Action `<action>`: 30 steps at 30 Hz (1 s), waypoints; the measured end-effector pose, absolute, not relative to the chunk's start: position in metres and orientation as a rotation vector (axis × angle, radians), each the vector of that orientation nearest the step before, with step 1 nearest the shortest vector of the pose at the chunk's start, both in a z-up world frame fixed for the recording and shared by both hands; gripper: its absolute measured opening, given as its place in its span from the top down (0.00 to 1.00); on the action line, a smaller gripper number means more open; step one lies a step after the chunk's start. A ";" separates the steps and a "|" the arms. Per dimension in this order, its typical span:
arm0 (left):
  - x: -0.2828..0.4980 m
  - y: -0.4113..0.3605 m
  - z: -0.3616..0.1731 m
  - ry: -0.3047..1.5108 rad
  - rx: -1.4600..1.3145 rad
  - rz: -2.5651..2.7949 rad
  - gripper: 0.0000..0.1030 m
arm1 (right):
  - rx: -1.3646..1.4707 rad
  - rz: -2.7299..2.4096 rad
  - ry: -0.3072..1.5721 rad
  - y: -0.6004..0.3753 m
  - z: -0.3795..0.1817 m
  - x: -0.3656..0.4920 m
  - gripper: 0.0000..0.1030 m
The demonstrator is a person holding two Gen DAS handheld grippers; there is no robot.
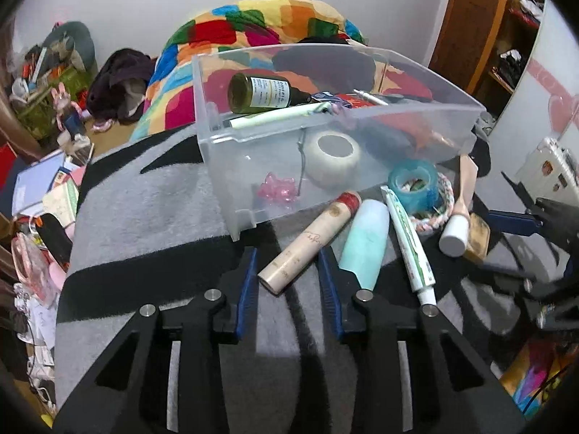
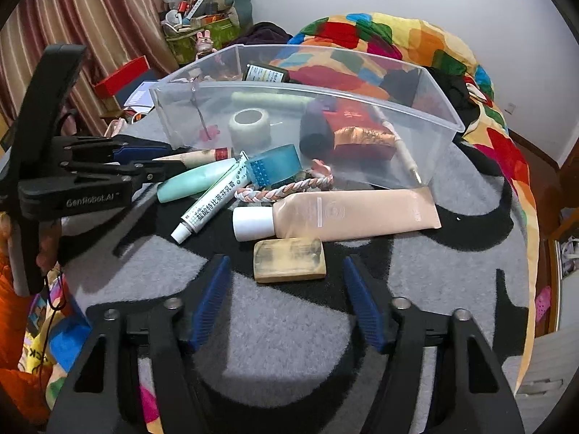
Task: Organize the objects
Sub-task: 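Grasp the red-capped beige tube with left gripper while right gripper grasps the yellow soap bar, then carry the beige tube and soap bar over the clear box and release them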
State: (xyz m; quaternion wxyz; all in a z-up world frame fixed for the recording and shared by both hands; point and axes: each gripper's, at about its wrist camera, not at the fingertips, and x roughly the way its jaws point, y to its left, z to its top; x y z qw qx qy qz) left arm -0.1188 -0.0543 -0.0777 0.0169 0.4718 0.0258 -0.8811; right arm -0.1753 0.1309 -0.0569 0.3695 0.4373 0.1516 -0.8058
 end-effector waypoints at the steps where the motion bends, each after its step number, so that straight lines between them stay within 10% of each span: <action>1: -0.115 -0.053 -0.078 0.074 1.462 -2.743 0.72 | 1.115 -2.076 0.393 0.131 -0.057 -0.175 0.61; 8: -0.079 -0.047 -0.074 0.068 1.440 -2.742 0.87 | 1.095 -2.077 0.372 0.141 -0.055 -0.167 0.64; 30: -0.073 -0.053 -0.071 0.138 1.349 -2.716 0.86 | 1.019 -2.160 0.195 0.165 -0.014 -0.169 0.64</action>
